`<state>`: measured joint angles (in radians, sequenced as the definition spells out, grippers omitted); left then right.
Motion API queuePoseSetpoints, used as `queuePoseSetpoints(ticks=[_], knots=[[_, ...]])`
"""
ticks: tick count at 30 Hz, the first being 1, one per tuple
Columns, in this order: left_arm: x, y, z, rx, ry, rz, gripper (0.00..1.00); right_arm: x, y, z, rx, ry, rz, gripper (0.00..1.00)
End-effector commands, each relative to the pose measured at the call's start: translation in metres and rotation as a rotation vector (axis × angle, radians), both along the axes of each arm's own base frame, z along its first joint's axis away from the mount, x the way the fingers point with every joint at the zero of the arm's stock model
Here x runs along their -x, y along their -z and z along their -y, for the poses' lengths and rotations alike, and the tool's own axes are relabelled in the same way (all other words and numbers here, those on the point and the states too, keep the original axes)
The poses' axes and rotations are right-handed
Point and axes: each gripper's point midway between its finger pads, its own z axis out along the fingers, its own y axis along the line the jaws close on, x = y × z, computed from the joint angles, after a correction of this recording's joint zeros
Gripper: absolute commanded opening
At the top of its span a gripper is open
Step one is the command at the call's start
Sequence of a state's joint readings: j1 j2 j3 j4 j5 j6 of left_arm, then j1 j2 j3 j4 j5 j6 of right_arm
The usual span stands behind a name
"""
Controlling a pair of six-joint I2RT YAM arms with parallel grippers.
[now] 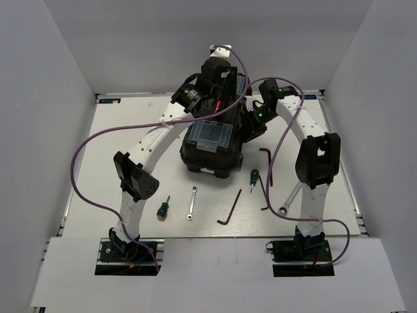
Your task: Sort the tools into containers
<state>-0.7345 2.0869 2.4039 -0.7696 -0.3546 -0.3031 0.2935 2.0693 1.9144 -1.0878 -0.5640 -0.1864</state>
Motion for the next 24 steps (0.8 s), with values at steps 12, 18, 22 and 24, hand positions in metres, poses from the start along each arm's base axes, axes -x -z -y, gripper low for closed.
queuePoseSetpoints(ticks=[12,18,22,24], knots=[[-0.006,0.019,-0.009,-0.114,0.002,-0.012,0.72,0.002,-0.013,-0.004,-0.065,0.000,0.025,0.40],[-0.014,0.043,-0.004,-0.169,0.016,-0.036,0.72,0.001,-0.017,0.006,-0.072,0.028,0.020,0.40],[-0.019,0.053,-0.006,-0.212,0.010,-0.037,0.72,0.001,-0.020,0.016,-0.077,0.046,0.024,0.42],[-0.021,0.064,-0.004,-0.234,0.016,-0.049,0.72,0.003,-0.018,0.019,-0.080,0.050,0.016,0.42]])
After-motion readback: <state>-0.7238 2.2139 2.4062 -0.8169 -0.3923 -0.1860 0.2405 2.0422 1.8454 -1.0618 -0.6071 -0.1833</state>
